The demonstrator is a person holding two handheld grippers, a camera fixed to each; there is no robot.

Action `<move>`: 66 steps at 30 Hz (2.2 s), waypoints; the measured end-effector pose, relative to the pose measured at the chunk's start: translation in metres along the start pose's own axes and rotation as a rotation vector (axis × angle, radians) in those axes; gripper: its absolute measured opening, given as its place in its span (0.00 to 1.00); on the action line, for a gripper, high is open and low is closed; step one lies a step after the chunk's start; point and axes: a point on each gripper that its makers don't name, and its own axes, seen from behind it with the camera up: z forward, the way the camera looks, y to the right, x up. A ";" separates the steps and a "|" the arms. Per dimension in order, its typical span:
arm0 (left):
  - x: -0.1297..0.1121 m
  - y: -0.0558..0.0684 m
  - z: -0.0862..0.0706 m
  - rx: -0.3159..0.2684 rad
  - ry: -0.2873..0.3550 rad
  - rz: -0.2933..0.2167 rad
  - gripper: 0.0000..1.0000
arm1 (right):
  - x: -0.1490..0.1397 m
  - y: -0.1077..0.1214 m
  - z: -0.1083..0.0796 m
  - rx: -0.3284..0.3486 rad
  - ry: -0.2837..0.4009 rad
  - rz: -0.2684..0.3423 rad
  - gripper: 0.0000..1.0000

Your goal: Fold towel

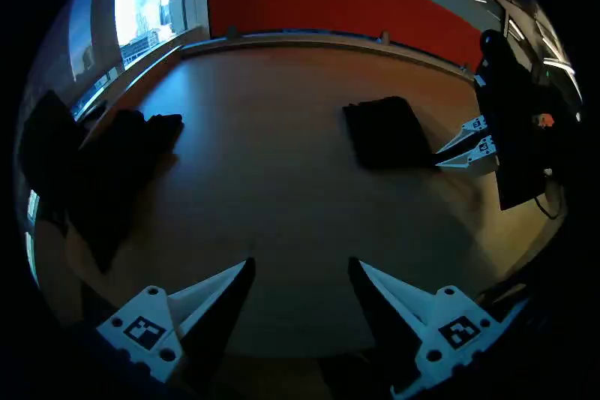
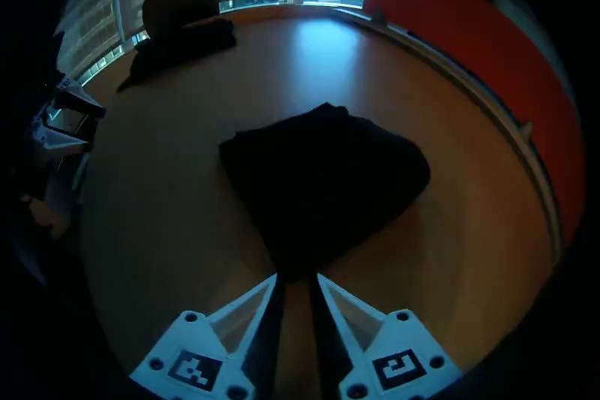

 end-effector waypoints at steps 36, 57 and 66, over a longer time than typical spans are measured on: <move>0.036 0.007 0.007 -0.028 0.065 0.030 0.92 | 0.156 0.071 -0.088 -0.135 0.270 -0.058 0.05; 0.058 0.026 0.013 -0.060 0.089 0.074 0.92 | 0.142 0.163 -0.170 -0.289 0.288 -0.036 0.05; 0.056 0.036 0.016 -0.068 0.077 0.081 0.92 | 0.111 0.199 -0.196 -0.321 0.269 0.013 0.05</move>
